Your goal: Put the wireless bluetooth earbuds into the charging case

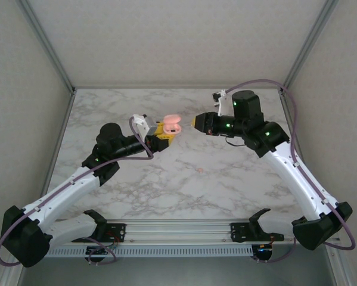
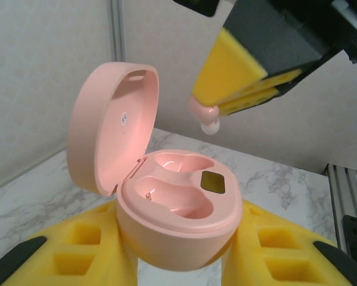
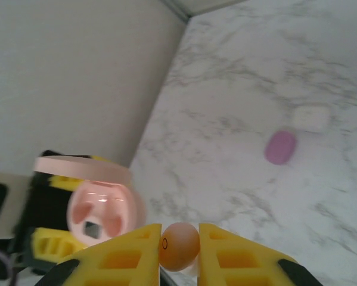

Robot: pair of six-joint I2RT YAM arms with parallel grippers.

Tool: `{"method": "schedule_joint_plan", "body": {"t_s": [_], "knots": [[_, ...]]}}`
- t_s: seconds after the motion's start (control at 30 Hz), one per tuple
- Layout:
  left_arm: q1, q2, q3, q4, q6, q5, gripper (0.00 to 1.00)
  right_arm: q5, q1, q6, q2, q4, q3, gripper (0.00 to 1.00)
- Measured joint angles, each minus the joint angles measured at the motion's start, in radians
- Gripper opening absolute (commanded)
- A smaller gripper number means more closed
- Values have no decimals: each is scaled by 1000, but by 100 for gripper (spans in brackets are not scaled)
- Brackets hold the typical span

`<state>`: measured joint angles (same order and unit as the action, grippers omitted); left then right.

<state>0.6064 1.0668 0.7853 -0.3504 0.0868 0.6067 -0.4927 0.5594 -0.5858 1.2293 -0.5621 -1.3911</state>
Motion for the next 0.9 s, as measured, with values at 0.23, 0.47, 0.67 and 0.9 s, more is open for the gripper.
{"method": "schedule_joint_plan", "body": {"t_s": [0.23, 0.47, 0.67, 0.9], "knots": [[0, 5, 0, -8, 0, 21, 17, -139, 7, 8, 2, 66, -11, 19], [0, 24, 2, -8, -5, 39, 17, -217, 21, 41, 31, 79, -45, 19], [0, 24, 12, -8, -5, 51, 17, -242, 22, 55, 72, 78, -57, 19], [0, 24, 25, -4, -5, 56, 17, -283, 24, 35, 100, 88, -67, 20]]}}
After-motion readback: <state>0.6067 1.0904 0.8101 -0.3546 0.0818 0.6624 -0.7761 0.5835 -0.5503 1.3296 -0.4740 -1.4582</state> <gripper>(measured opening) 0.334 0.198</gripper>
